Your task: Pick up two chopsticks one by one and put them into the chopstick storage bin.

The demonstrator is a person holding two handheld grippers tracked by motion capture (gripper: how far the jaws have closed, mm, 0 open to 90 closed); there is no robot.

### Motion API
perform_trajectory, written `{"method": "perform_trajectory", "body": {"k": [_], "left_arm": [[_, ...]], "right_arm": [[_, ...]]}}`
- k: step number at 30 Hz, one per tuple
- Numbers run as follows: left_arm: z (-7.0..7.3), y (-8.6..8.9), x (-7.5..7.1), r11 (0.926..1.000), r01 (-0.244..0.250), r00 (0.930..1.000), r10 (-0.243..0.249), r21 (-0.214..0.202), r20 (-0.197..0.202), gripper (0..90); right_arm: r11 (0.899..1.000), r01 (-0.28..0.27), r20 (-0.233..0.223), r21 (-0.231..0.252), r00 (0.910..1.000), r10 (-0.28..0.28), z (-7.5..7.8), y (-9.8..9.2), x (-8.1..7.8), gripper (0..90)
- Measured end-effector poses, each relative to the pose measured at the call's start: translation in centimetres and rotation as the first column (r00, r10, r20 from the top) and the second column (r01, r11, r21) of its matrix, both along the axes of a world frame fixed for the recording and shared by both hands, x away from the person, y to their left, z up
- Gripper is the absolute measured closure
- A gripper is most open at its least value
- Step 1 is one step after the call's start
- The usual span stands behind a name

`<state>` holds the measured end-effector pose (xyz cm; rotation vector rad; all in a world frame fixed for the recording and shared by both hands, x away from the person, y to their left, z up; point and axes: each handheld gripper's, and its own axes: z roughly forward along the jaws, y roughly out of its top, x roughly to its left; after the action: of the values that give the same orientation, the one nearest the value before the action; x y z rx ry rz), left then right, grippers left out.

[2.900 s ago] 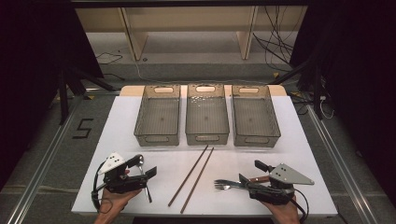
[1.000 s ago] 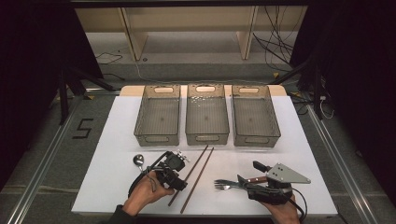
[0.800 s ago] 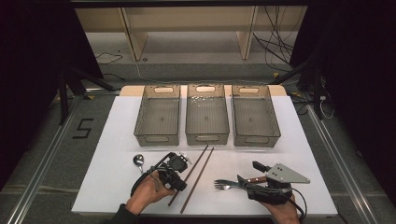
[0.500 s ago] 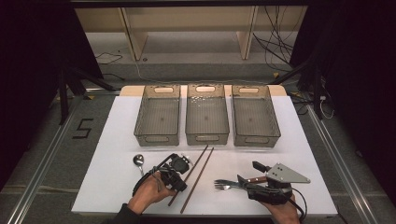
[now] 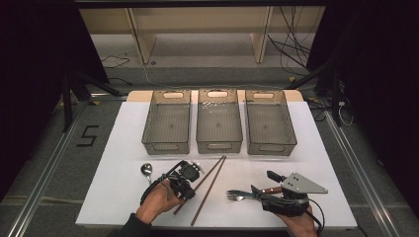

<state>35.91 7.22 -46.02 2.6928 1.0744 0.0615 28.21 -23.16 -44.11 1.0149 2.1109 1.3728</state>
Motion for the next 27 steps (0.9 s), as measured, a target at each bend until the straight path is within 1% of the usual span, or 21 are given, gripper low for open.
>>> {"method": "perform_trajectory", "body": {"k": [1,2,3,5,9,13,16,17,18,19,20,21,26,27], "left_arm": [[0.0,0.0,0.0,1.0000,-0.001,1.0000,0.001,0.003,-0.001,81.8],[0.0,0.0,0.0,1.0000,-0.009,1.0000,0.009,-0.004,0.002,82.7],[0.0,0.1,0.1,1.0000,-0.005,1.0000,0.005,0.000,-0.002,83.1],[0.0,0.1,0.1,0.9999,-0.014,0.9999,0.014,-0.006,-0.002,83.2],[0.0,0.1,0.1,1.0000,-0.007,1.0000,0.007,-0.003,-0.004,83.8],[0.0,0.1,0.0,1.0000,-0.002,1.0000,0.002,-0.003,0.002,84.1],[0.1,0.1,0.0,0.9999,0.011,0.9999,-0.011,-0.012,0.010,84.2],[0.3,0.2,0.0,0.9997,0.015,0.9998,-0.015,-0.018,0.011,84.3],[0.4,0.2,-0.1,0.9996,0.008,0.9998,-0.007,-0.026,0.019,84.3],[0.6,0.3,0.0,0.9996,0.020,0.9996,-0.019,-0.020,0.020,84.3],[0.7,0.4,-0.1,0.9995,0.017,0.9994,-0.016,-0.028,0.030,84.3],[1.0,0.6,-0.1,0.9994,0.021,0.9992,-0.020,-0.027,0.035,84.3],[2.0,1.1,-0.2,0.9982,0.033,0.9983,-0.031,-0.050,0.049,84.3],[2.2,1.2,-0.3,0.9978,0.034,0.9979,-0.031,-0.056,0.057,84.3]], "right_arm": [[1.000,0.000,-0.001,0.000,1.0000,0.000,0.0,0.0,0.0,28.5],[1.000,0.002,0.000,-0.001,1.0000,-0.002,0.0,0.0,0.0,28.6],[1.000,0.002,0.002,-0.003,1.0000,-0.002,0.0,0.0,0.0,28.6],[1.000,0.001,0.002,-0.002,1.0000,-0.001,0.0,0.0,0.0,28.6],[1.000,0.001,0.003,-0.001,1.0000,-0.001,0.0,0.0,0.0,28.6],[1.000,0.000,0.002,-0.001,1.0000,0.000,0.0,0.0,0.0,28.8],[1.000,0.001,0.003,-0.001,1.0000,-0.001,0.0,0.0,0.0,28.8],[1.000,0.000,0.003,0.001,1.0000,0.000,0.0,0.0,0.0,28.8],[1.000,0.000,0.004,0.000,1.0000,0.000,0.0,0.0,0.0,28.9],[1.000,0.000,0.004,0.000,1.0000,0.000,0.1,0.0,-0.1,28.8],[1.000,0.000,0.005,0.001,1.0000,0.000,0.1,0.0,-0.1,28.9],[1.000,0.001,0.005,0.001,1.0000,-0.001,0.1,0.0,-0.1,28.8],[1.000,0.000,0.006,0.001,1.0000,0.000,0.1,0.0,-0.1,28.9],[1.000,0.000,0.007,0.002,1.0000,0.000,0.1,0.0,-0.1,28.9]]}}
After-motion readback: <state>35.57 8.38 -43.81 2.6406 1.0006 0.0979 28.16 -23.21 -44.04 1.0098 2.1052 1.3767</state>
